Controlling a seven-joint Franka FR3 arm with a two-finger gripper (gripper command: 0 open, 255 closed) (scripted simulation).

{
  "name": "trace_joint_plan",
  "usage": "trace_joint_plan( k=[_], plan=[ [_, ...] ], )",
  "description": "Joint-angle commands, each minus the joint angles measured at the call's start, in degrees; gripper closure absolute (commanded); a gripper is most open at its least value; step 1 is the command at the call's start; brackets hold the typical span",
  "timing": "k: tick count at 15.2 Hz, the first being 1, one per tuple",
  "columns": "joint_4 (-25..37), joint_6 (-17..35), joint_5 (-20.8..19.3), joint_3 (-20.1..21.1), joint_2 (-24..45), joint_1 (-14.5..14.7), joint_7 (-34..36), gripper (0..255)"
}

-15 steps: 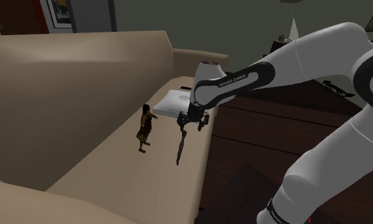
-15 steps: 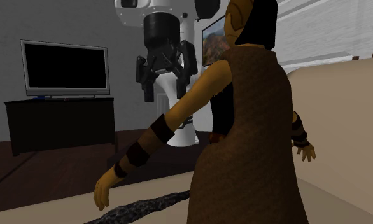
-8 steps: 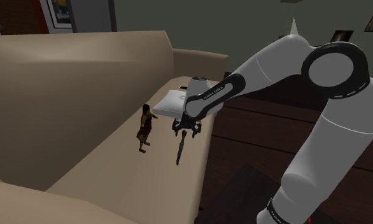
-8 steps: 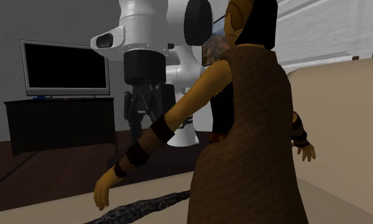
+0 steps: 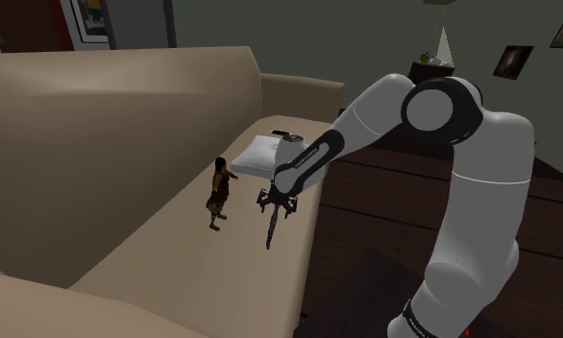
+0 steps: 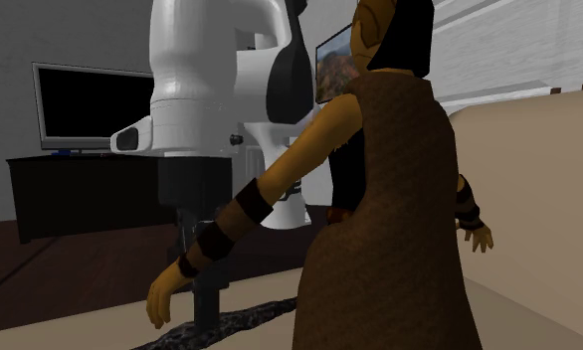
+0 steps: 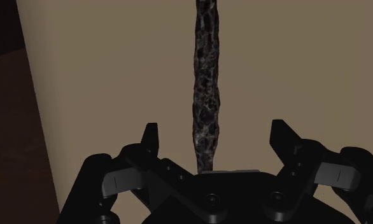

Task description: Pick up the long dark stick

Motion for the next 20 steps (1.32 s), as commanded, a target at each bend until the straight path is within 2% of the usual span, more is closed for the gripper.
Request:
trace_joint_plan(
  k=[1,8,9,20],
  plan=[
    [0.27,1.54,-0.58,-0.44,1.79,0.34,0.85,0],
    [0.49,4.49,-1.56,-1.17,4.98,0.89,1.51,0],
    [0.46,4.5,-1.55,-1.16,4.97,0.86,1.46,255],
    [0.35,3.22,-1.13,-0.84,3.57,0.65,1.22,255]
  ],
)
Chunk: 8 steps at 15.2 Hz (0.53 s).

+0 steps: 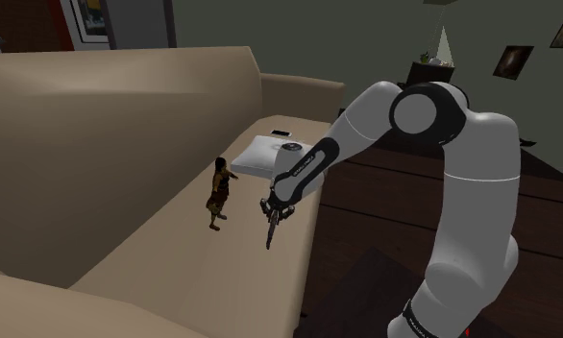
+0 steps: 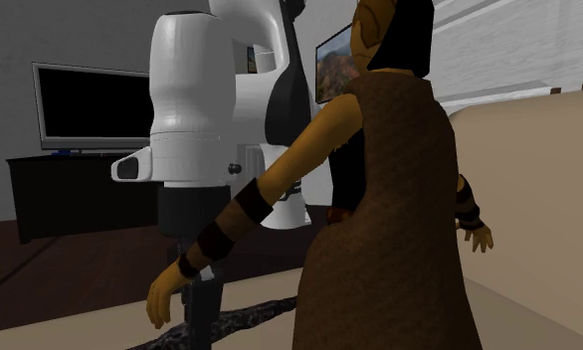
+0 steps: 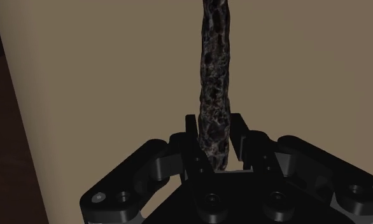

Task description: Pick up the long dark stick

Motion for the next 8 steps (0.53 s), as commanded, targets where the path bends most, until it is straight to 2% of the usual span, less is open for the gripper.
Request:
trace_joint_plan(
  k=[1,8],
  plan=[
    [-0.03,-1.0,0.39,0.38,-1.1,-0.14,-0.26,255],
    [0.02,-5.66,1.91,1.3,-5.77,-0.83,-1.26,255]
  ],
)
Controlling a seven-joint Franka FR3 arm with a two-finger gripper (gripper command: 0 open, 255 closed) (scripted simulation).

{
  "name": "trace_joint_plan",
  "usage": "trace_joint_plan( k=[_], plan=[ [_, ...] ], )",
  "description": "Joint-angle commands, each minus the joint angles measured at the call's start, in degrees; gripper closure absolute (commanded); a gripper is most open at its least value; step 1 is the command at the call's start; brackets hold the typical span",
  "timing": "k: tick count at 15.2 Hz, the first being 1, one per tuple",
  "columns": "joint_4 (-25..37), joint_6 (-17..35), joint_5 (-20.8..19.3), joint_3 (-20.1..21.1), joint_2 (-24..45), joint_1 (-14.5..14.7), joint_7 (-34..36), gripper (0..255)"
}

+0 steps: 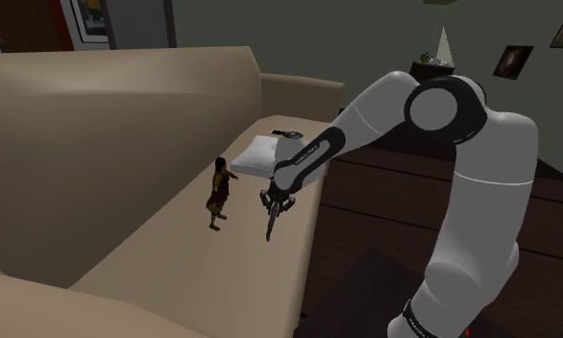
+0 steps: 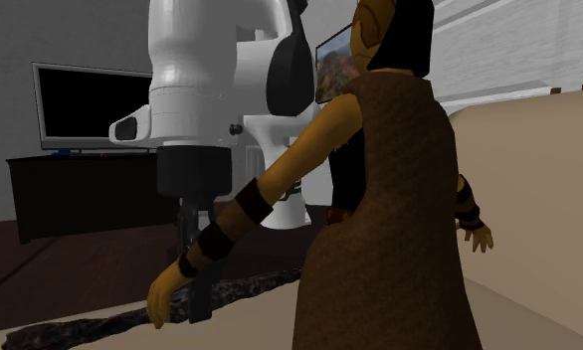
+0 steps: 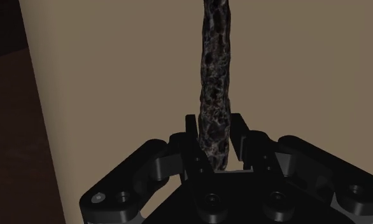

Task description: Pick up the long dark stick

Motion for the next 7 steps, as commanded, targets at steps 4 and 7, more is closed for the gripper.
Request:
trace_joint_plan(
  k=[4,7],
  plan=[
    [0.18,-3.38,1.1,0.48,-3.23,-0.47,-0.84,255],
    [0.3,-4.19,1.33,0.57,-3.93,-0.54,-0.99,255]
  ],
)
